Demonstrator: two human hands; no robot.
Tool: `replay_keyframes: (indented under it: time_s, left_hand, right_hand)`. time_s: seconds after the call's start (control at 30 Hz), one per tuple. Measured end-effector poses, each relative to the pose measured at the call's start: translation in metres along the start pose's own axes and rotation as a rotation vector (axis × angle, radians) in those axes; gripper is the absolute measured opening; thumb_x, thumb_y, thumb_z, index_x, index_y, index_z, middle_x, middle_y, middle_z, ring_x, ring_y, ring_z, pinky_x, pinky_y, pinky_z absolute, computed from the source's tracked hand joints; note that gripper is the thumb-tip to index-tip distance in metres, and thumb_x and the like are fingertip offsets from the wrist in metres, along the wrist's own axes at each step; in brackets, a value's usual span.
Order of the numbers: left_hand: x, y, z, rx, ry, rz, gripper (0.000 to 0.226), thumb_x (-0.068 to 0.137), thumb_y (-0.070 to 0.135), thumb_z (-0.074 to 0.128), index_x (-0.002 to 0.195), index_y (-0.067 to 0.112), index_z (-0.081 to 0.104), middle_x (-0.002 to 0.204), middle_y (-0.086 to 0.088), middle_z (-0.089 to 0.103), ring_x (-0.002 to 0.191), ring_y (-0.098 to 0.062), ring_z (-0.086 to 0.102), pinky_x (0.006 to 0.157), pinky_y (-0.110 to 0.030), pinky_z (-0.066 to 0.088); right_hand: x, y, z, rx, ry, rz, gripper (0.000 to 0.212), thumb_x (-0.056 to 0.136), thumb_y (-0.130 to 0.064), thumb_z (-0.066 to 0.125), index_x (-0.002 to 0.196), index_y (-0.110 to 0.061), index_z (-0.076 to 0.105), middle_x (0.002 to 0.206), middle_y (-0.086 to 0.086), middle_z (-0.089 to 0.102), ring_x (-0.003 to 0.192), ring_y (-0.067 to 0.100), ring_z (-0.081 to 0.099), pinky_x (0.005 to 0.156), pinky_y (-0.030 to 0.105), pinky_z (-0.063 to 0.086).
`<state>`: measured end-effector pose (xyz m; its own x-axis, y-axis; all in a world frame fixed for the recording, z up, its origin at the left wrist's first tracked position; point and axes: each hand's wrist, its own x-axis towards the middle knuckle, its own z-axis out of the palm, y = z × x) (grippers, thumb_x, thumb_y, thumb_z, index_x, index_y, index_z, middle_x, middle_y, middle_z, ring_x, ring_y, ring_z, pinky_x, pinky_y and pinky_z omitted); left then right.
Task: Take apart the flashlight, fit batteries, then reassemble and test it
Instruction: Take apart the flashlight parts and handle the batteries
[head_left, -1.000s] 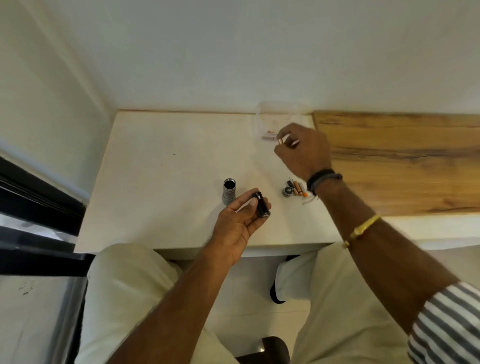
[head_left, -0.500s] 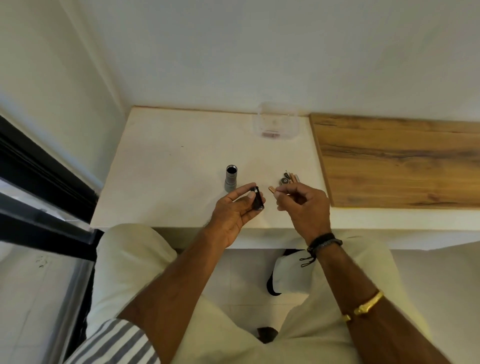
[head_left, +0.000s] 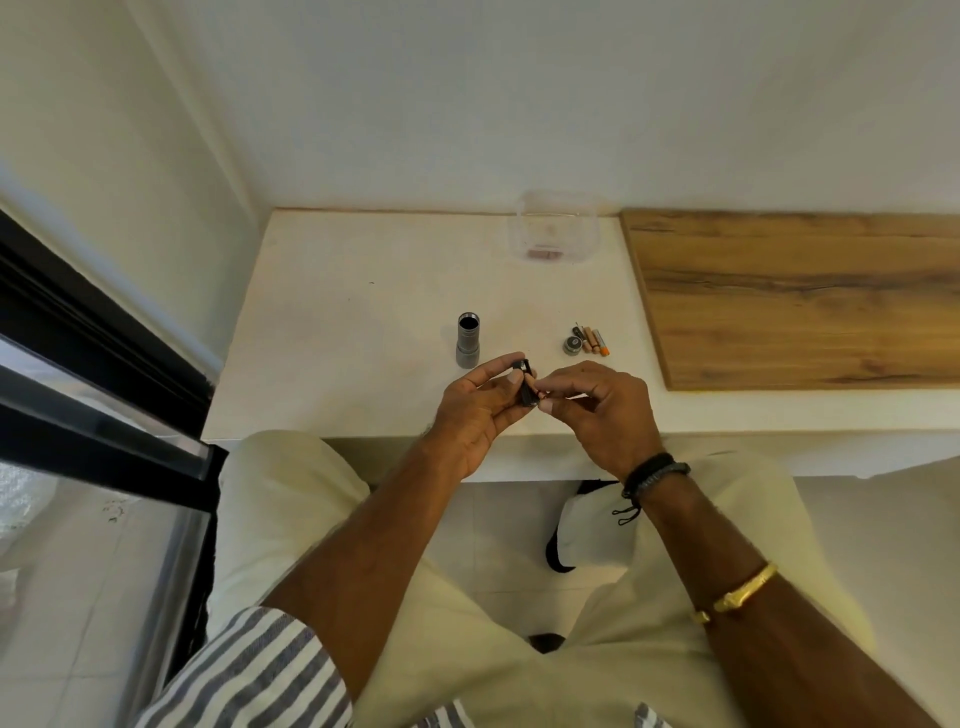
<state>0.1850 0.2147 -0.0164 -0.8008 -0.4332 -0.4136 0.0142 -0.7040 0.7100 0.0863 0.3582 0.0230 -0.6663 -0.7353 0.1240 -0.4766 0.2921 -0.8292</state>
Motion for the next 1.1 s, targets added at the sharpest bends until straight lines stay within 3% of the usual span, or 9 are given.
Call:
replay_keyframes:
  time_s: [0.17, 0.57, 0.8, 1.0, 1.1]
  left_hand:
    - [-0.002, -0.005, 0.001, 0.007, -0.014, -0.011, 0.022, 0.094, 0.007, 0.063, 0.114, 0.014, 0.071, 0.108, -0.015, 0.075, 0.102, -0.029, 0.072, 0.079, -0.033, 0.060]
    - [-0.003, -0.009, 0.003, 0.037, 0.001, -0.069, 0.022, 0.091, 0.004, 0.065, 0.111, 0.010, 0.071, 0.110, -0.019, 0.074, 0.101, -0.033, 0.072, 0.076, -0.036, 0.061]
    - [-0.001, -0.006, 0.004, 0.073, 0.016, -0.071, 0.022, 0.092, 0.004, 0.064, 0.112, 0.012, 0.071, 0.109, -0.017, 0.074, 0.101, -0.033, 0.072, 0.077, -0.037, 0.062]
    - [0.000, -0.007, 0.001, 0.073, 0.016, -0.089, 0.021, 0.092, 0.004, 0.065, 0.111, 0.010, 0.070, 0.111, -0.019, 0.073, 0.101, -0.033, 0.072, 0.077, -0.036, 0.061]
    - [0.002, -0.006, 0.003, 0.020, -0.003, -0.089, 0.021, 0.093, 0.004, 0.064, 0.113, 0.008, 0.069, 0.110, -0.019, 0.074, 0.102, -0.034, 0.072, 0.079, -0.036, 0.061]
  right_hand:
    - [0.001, -0.001, 0.002, -0.037, 0.044, -0.029, 0.023, 0.079, -0.005, 0.083, 0.101, -0.013, 0.081, 0.095, 0.001, 0.076, 0.088, 0.009, 0.069, 0.084, 0.012, 0.053]
    - [0.006, 0.005, -0.007, -0.009, -0.059, 0.063, 0.023, 0.075, -0.011, 0.086, 0.096, -0.015, 0.082, 0.089, -0.002, 0.076, 0.085, 0.008, 0.070, 0.080, 0.013, 0.055]
    - [0.005, 0.008, -0.002, -0.040, -0.065, 0.047, 0.017, 0.078, -0.010, 0.083, 0.094, -0.015, 0.082, 0.087, -0.004, 0.073, 0.082, 0.004, 0.066, 0.076, 0.007, 0.050]
    - [0.007, 0.008, 0.001, -0.071, -0.121, 0.057, 0.016, 0.082, -0.006, 0.081, 0.097, -0.010, 0.081, 0.095, 0.006, 0.073, 0.088, 0.018, 0.067, 0.084, 0.024, 0.056]
    - [0.008, 0.010, -0.002, -0.014, -0.066, 0.066, 0.015, 0.083, -0.007, 0.080, 0.097, -0.013, 0.081, 0.095, 0.001, 0.074, 0.090, 0.015, 0.068, 0.084, 0.021, 0.055]
